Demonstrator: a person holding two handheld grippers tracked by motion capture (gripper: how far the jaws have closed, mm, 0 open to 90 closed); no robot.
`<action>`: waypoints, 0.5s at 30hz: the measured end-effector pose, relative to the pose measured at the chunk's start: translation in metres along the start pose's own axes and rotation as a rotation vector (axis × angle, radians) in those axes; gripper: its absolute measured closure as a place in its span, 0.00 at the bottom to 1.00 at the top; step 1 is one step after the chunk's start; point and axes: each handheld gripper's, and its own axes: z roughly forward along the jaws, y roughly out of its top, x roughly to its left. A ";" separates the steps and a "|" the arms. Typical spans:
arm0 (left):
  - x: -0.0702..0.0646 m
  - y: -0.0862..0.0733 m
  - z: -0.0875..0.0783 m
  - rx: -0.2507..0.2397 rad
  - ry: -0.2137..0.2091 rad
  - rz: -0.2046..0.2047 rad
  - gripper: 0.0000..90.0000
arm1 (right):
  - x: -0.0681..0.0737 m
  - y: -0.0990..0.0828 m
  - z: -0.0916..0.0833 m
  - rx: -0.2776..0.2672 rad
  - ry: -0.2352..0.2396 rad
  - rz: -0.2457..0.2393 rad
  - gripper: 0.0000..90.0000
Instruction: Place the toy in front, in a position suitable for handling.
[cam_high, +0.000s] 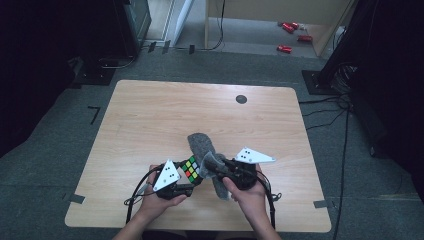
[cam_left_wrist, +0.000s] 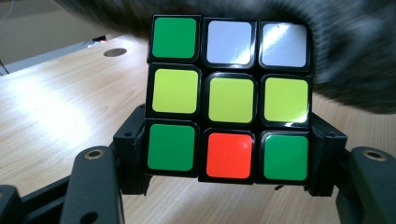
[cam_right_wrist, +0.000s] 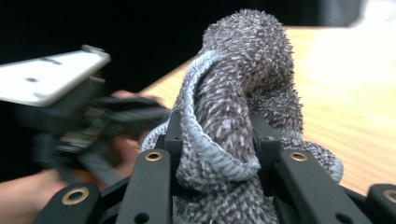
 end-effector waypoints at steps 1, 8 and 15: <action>0.001 -0.001 0.000 0.009 -0.003 -0.003 0.38 | -0.004 -0.002 0.000 0.012 -0.010 0.015 0.76; -0.004 -0.003 0.004 0.026 -0.043 -0.003 0.38 | 0.016 0.003 0.003 -0.013 0.084 -0.025 0.75; 0.002 0.000 0.000 0.014 -0.027 -0.008 0.38 | -0.004 -0.003 0.000 0.027 -0.059 0.011 0.75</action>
